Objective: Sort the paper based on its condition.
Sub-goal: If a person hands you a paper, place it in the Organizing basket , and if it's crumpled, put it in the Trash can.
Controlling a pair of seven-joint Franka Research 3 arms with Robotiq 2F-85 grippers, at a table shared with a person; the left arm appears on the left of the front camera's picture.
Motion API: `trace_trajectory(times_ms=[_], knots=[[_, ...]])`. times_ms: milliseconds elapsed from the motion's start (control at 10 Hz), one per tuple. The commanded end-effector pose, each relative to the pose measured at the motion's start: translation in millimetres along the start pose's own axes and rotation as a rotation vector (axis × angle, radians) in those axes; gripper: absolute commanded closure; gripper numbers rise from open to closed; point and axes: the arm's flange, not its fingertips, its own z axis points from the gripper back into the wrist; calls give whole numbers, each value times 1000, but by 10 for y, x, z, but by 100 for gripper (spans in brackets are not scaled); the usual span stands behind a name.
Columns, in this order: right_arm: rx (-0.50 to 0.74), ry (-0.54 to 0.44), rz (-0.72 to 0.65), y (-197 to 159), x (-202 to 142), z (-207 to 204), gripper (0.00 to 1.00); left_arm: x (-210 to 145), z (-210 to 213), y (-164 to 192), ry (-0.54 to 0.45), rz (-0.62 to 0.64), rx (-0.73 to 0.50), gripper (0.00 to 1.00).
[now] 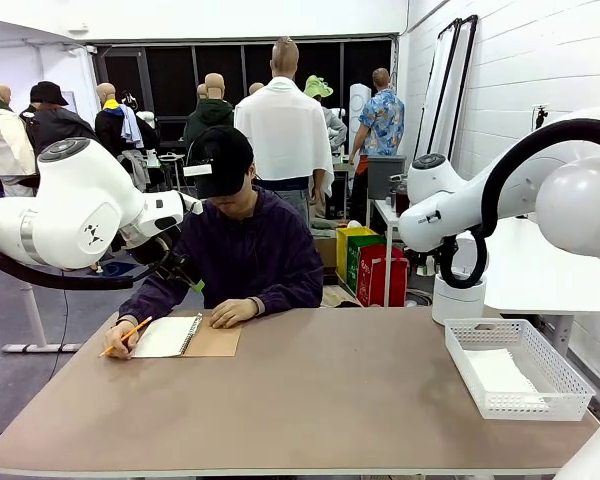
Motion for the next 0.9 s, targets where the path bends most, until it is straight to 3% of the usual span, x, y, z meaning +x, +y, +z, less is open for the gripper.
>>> trace_trajectory(times_ms=[0,800], knots=[[-96,-2,-96,75,122,-108,72,3,-1,10,0,1,-2,0],[-207,-21,-300,-230,341,-354,72,3,-1,10,0,1,-2,0]])
